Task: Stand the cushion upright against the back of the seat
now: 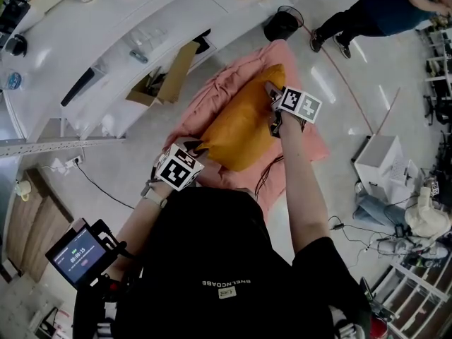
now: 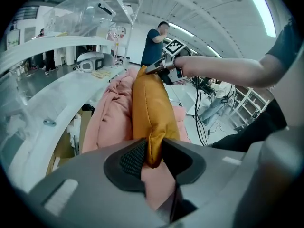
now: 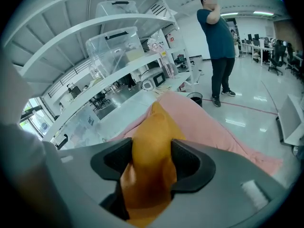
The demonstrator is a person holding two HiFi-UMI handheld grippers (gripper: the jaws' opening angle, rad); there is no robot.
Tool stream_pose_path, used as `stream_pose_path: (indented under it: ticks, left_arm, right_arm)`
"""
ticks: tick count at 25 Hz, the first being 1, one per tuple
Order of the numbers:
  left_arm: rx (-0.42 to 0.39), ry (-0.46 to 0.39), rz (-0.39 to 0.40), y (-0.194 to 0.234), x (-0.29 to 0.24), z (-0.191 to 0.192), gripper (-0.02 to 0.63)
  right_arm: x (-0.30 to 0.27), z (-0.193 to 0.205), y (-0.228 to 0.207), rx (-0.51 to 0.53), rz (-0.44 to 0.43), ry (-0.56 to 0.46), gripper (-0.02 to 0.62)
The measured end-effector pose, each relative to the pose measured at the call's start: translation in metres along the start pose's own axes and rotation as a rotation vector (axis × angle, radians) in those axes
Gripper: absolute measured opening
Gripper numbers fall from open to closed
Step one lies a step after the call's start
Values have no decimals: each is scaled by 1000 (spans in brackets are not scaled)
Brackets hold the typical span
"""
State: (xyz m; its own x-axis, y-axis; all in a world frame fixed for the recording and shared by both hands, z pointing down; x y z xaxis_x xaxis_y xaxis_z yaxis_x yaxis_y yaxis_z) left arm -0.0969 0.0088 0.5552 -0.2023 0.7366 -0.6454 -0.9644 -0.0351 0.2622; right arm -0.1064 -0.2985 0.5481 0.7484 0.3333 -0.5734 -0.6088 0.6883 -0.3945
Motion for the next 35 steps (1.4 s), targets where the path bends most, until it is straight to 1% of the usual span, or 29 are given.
stream_pose_path:
  ticks: [4,7,11,14,17,18,19,22,25,28,32,35]
  left_arm:
    - [31,-14,-28,8,2,5,134]
    - [23,2,-49,12,8,10,140]
    - [25,0,-74,19,11,19,141]
    - [10,-11,-91,25,18,15,137]
    - [-11,-34,-114,32,24,8,87]
    - [-14,-39,-131,35,26,7,41]
    - [-12,-41,-153,39,27,8,17]
    - [2,-55,-208,54,33,5,17]
    - [12,-87,-224,64,36,-5,17]
    - [40,-119,-225,55,41,-4,17]
    - [75,-162,-260,14,58,0,17]
    - [80,-182,-273,-2,58,3,17]
  right_arm:
    - [-3,-10,-1,13,25,-22,273]
    - [-6,-16,2,16,28,-42,282]
    - [-8,-22,6,37,36,-77,288]
    - [-9,-28,18,61,16,-106,279]
    - [-8,-37,31,77,-12,-131,276]
    - [-8,-38,34,82,-21,-135,276]
    - [-8,-38,38,85,-29,-136,276]
    - [-13,-34,46,85,-58,-125,272]
    - [-19,-24,57,80,-92,-111,258]
    - [-9,-11,69,77,-145,-102,232]
    - [37,2,83,100,-219,-111,206]
    - [53,13,87,100,-262,-113,190]
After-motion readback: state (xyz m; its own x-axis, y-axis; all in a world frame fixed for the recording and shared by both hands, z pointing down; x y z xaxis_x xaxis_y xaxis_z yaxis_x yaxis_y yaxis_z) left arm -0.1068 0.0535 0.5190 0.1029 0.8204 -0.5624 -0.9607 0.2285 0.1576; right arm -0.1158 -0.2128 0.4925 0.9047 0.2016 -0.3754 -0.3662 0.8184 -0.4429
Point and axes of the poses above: the fingertips, and each gripper's own axes: x backward along the fingers, y to its left, z out of its underside, the point moved 1 cm from there along x, backward along the fingers, and after that the axes turned 10 degrees about -y, right-handed, at the moved point
